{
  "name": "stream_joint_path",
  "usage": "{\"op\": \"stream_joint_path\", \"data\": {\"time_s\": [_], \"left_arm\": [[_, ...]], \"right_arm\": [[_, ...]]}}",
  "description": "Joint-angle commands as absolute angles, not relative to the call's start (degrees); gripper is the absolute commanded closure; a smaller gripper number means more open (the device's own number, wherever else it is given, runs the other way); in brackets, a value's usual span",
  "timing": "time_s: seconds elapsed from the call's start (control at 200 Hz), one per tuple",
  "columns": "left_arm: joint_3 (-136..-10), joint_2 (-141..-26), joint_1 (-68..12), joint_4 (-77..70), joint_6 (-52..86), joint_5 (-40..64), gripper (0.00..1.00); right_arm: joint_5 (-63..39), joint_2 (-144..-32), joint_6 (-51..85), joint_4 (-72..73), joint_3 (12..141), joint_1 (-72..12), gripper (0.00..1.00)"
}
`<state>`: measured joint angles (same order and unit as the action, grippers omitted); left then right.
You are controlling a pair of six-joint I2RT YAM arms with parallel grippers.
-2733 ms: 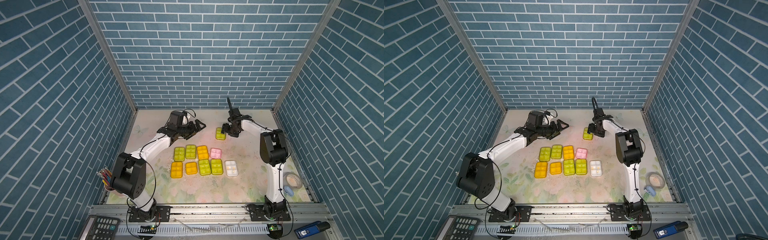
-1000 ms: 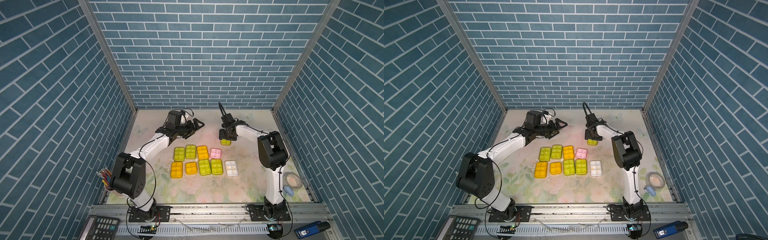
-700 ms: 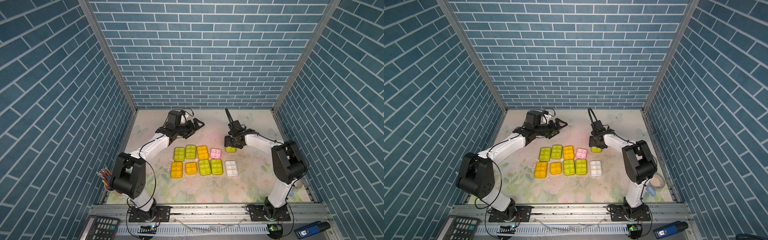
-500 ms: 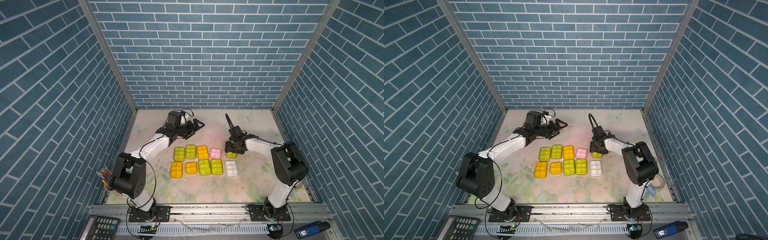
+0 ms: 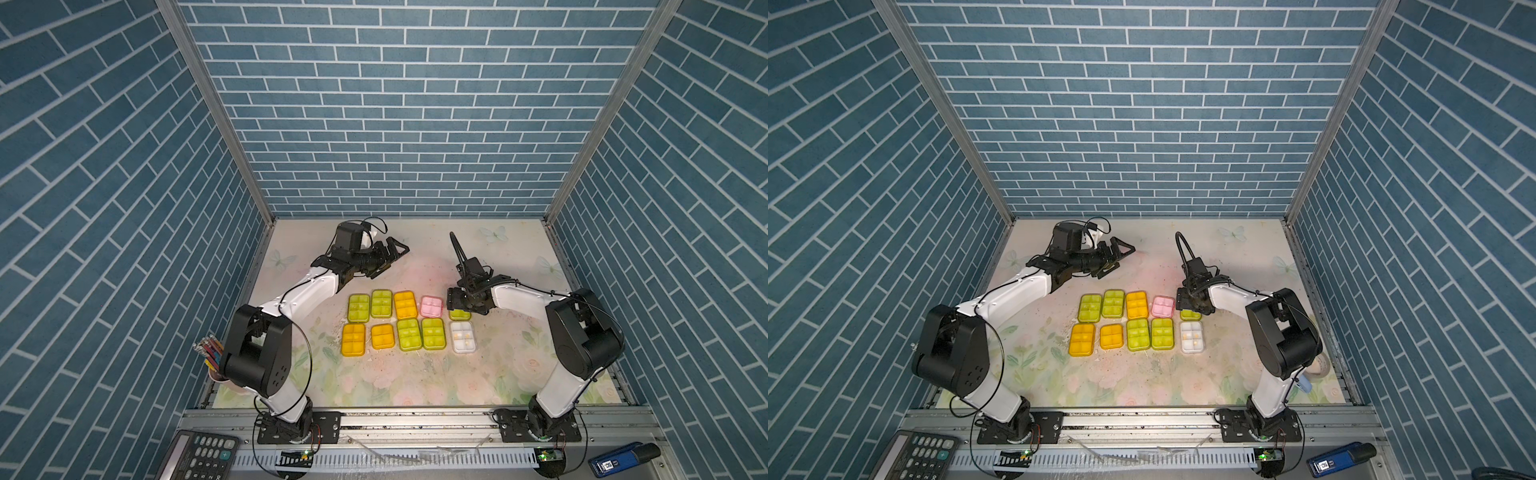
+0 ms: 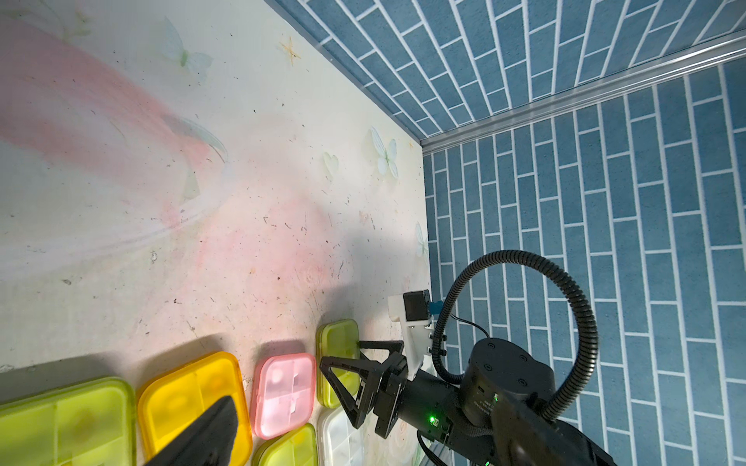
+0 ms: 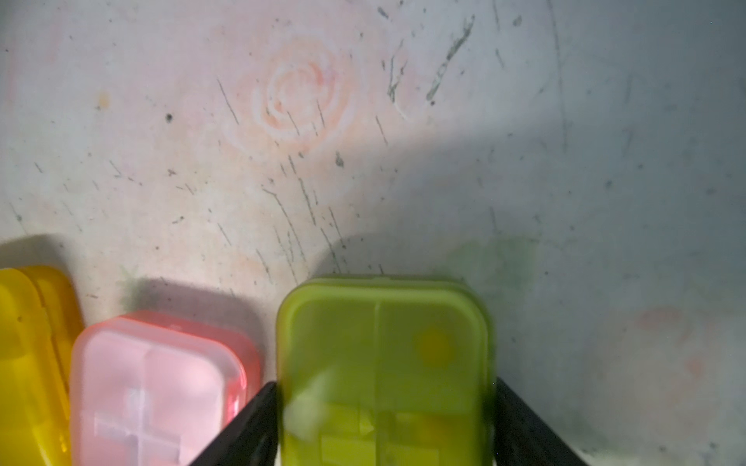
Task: Close pillboxes
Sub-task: Move the pillbox to the center of the board.
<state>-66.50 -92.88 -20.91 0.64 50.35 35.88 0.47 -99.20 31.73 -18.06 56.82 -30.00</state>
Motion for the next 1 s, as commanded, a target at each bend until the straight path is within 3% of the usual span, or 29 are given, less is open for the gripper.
{"op": "stream_joint_path", "data": {"time_s": [0.0, 0.25, 0.49, 0.53, 0.7, 0.8, 0.88, 0.995], "left_arm": [[-67.54, -92.64, -20.74, 2.45, 47.37, 35.96, 0.00], [-70.18, -89.74, -20.72, 6.72, 39.39, 33.57, 0.00], [-68.38, -76.84, -21.74, 8.87, 30.22, 30.30, 0.00], [-66.98, -73.79, -22.78, 9.53, 28.11, 29.22, 0.00], [-63.22, -63.75, -31.47, 22.45, 14.70, 8.33, 0.00], [-59.57, -61.80, -33.41, 26.85, 12.83, -8.80, 0.00], [-53.22, -60.49, -33.40, 22.23, 12.94, -21.44, 0.00], [-40.63, -56.88, -33.29, 4.15, 1.63, -25.94, 0.00]], "right_arm": [[0.00, -96.52, 32.96, -19.41, 56.53, -30.23, 0.17], [1.49, -92.96, 30.21, -23.66, 60.38, -30.09, 0.14], [4.85, -78.77, 23.88, -28.19, 61.68, -30.15, 0.12], [4.92, -75.38, 22.88, -28.21, 61.61, -30.14, 0.01], [6.94, -63.97, 20.23, -25.87, 59.89, -30.22, 0.01], [9.17, -59.11, 16.58, -15.16, 50.17, -30.26, 0.01], [13.02, -56.82, 13.54, -2.15, 40.33, -30.17, 0.01], [19.99, -56.57, 10.60, 4.74, 35.72, -29.91, 0.01]]}}
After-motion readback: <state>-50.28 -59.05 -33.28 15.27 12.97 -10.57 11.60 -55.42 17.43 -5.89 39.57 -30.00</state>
